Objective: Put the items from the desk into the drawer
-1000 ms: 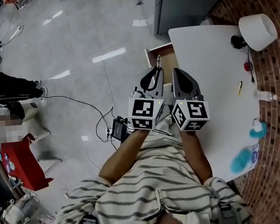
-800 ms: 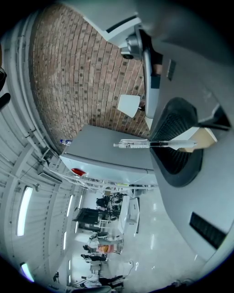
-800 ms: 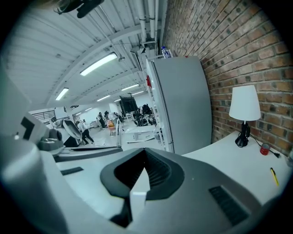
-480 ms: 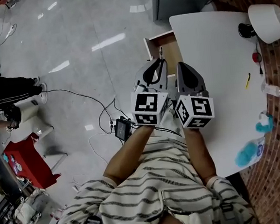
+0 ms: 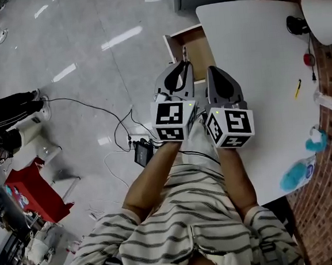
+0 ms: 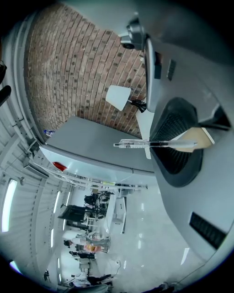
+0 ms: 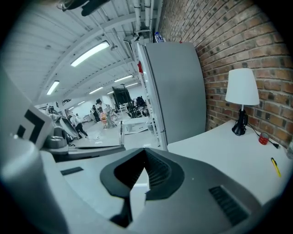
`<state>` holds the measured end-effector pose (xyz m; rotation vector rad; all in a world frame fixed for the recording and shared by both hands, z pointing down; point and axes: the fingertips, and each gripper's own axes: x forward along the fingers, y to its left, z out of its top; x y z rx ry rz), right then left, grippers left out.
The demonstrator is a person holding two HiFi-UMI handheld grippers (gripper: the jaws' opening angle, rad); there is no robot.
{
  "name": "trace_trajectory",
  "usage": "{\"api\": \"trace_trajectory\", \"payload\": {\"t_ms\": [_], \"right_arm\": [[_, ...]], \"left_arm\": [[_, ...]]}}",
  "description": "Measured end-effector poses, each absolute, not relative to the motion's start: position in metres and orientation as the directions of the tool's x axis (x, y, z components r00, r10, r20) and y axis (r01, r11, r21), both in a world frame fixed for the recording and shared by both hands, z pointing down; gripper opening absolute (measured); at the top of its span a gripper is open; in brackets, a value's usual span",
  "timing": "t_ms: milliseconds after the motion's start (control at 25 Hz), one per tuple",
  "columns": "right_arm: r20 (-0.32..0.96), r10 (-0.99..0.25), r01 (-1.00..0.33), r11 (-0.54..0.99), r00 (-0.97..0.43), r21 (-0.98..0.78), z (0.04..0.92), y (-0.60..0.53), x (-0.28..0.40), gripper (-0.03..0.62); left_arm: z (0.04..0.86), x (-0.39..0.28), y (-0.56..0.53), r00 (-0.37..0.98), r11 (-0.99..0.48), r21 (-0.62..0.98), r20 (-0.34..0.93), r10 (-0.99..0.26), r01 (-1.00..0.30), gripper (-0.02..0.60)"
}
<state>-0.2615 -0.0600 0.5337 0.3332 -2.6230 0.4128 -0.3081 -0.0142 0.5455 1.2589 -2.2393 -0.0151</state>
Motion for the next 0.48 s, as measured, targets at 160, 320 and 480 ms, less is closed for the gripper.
{"api": "trace_trajectory", "payload": {"t_ms": [160,320,480], "right_arm": [[0.495,-0.159,-0.296,0.932,-0.854,-0.21,0.551,-0.063,-0.266,0.011],[0.524,-0.159,-0.314,0.923,-0.837,-0.222,0.572,-0.067,-0.266,0.011],[0.554,-0.149,-0.315,0.924,-0.819,-0.217,0.589,-0.067,-0.27,0.011]], "left_arm": [[0.57,-0.314,-0.019,-0.388,0.569,0.291,0.495,-0.777,-0.769,0.046],[0.592,-0.315,-0.025,-0.372,0.571,0.29,0.524,-0.766,-0.768,0.046],[0.616,-0.319,-0.026,-0.364,0.579,0.276,0.554,-0.748,-0.767,0.046]]}}
